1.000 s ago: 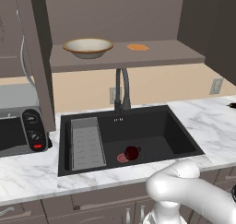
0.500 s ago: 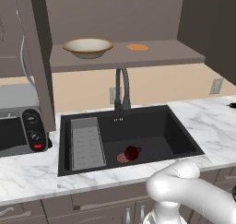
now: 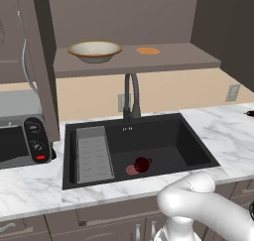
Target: Pick the mug and place it in the sink. Pick the bowl and place it in the open cabinet and then close the cabinet.
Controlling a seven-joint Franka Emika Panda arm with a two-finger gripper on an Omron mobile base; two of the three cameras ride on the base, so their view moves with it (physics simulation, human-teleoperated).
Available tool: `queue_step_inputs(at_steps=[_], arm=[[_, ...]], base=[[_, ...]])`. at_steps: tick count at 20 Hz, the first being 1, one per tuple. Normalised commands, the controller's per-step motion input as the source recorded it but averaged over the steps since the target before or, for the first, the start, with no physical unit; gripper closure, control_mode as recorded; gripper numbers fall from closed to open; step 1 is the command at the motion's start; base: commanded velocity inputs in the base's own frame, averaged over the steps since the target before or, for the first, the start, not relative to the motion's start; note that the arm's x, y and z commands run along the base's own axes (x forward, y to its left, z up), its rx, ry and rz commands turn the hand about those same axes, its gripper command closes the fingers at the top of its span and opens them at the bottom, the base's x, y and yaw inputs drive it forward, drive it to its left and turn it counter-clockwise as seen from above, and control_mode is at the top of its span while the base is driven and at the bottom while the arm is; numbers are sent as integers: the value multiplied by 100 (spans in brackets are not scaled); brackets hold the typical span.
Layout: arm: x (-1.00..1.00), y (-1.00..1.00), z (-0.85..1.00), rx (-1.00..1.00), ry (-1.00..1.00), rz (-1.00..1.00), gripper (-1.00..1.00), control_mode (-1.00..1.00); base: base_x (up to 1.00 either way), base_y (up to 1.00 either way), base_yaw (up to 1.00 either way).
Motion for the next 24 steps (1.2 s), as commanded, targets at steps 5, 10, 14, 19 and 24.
queue_step_inputs(at_steps=[5,10,14,19,24], arm=[[0,27,0,0,0,0,-100,-100],[-21,14,0,3,0,0,-100,-100],[-54,13,0,9,0,0,-100,-100],[-40,41,1,4,0,0,-100,-100],[0,68,0,0,0,0,-100,-100]], base=[[0,0,0],[0,0,0],[0,0,0],[0,0,0],[0,0,0]])
